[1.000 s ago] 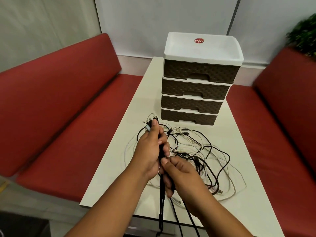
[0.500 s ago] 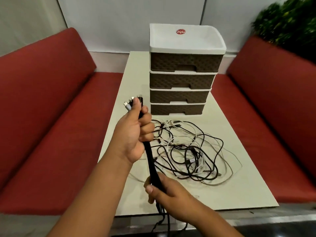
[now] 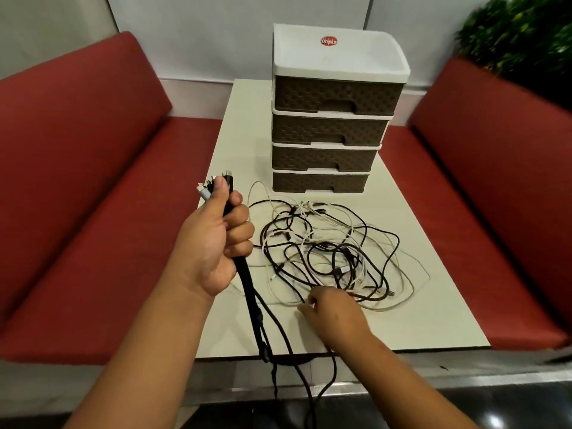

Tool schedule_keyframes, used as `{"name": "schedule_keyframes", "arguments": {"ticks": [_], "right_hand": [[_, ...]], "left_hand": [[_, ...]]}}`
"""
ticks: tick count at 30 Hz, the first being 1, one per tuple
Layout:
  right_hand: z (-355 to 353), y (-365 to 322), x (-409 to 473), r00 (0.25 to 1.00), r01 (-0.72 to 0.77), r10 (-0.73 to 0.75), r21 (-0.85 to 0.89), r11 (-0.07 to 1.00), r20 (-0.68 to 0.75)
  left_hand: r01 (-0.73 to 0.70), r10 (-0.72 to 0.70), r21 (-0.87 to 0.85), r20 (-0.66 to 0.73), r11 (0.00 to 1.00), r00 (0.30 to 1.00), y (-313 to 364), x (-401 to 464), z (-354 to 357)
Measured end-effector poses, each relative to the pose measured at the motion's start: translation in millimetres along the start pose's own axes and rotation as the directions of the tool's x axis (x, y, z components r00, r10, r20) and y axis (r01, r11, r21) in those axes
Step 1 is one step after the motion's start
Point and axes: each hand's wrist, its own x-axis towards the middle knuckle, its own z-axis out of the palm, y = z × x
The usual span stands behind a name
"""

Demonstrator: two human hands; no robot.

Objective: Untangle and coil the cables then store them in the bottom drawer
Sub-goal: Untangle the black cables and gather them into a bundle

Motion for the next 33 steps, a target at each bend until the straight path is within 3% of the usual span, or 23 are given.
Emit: {"name": "schedule_keyframes", "arguments": {"ticks": [4,6,11,13,15,18,20,24,29,33], "right_hand": [[23,-4,10,0.998,0.058,-0.062,-0.195,0.979,-0.011],[20,-3,11,0.993,0.091,-0.103,-0.199,0.976,-0.051],[-44,-14,6,0.956,0.181,-0.137,0.157,0.971,-0.261],[-81,-24,3,0.957,0.195,-0.079,0.413,0.890,-0.281],[-117,-32,1,0.954,0.225,-0.037,0.629,0.744,-0.298],[-171,-44,-6,0.938,0.315,-0.041,0.795,0.518,-0.345],[-203,-52,-13,0.916,0.385,-0.065,0.821,0.422,-0.396],[-243,-55,-35,0.850,0.523,-0.146,0.782,0.339,-0.505],[-242,-42,-75,0.804,0.594,-0.222,0.756,0.275,-0.551],[-243,-34,-103,0.704,0.694,-0.294,0.713,0.097,-0.646]], "left_hand": [[-0.023,0.023,0.006,-0.050,1.000,0.998,-5,-17,-2],[-0.029,0.030,0.009,-0.073,1.000,0.997,-8,-27,-3],[-0.054,0.054,0.005,-0.131,0.999,0.990,-17,-51,-1],[-0.064,0.064,0.004,-0.143,0.998,0.988,-21,-61,2],[-0.071,0.070,0.001,-0.147,0.997,0.987,-25,-70,4],[-0.087,0.085,-0.007,-0.151,0.996,0.985,-30,-83,9],[-0.096,0.093,-0.013,-0.149,0.995,0.984,-33,-90,13],[-0.119,0.116,-0.012,-0.142,0.993,0.983,-39,-104,21],[-0.154,0.152,0.000,-0.134,0.988,0.979,-39,-121,30],[-0.163,0.163,0.011,-0.133,0.986,0.978,-43,-129,37]]}}
